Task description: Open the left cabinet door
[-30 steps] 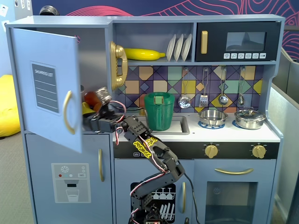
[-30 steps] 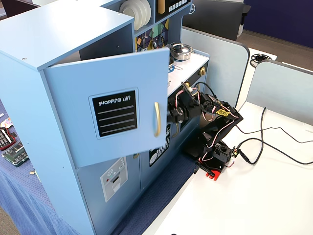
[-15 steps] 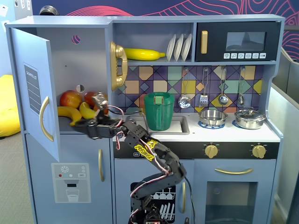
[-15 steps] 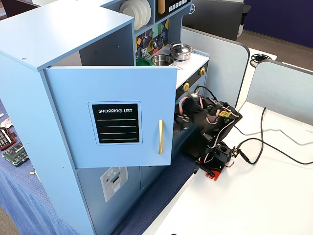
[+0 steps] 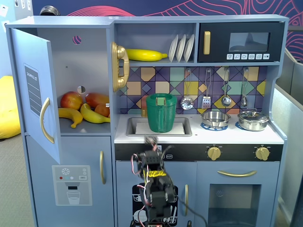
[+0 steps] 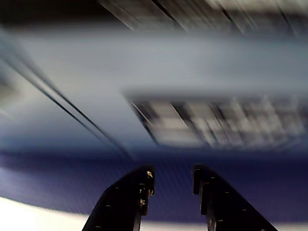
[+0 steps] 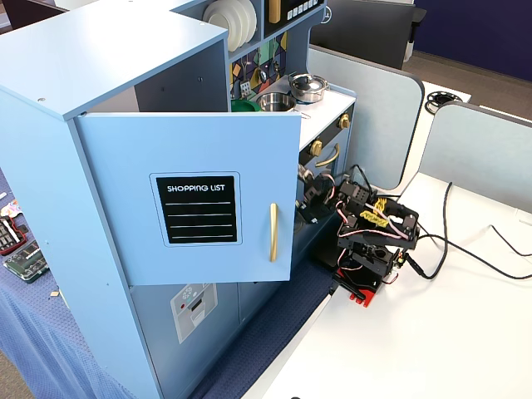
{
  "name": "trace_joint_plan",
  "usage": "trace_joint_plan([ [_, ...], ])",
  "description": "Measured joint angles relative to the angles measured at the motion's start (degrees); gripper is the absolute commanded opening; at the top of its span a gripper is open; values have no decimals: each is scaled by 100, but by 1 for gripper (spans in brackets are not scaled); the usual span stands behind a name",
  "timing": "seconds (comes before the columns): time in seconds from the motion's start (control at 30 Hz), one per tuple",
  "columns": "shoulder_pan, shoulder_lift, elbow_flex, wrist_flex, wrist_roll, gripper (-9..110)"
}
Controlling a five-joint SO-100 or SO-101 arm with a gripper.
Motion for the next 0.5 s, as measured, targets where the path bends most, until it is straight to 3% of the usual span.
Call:
trace_joint_plan([
  [0.3,598,835,1037,1063,747,0],
  [0.5,598,1028,1028,1433,668,0],
])
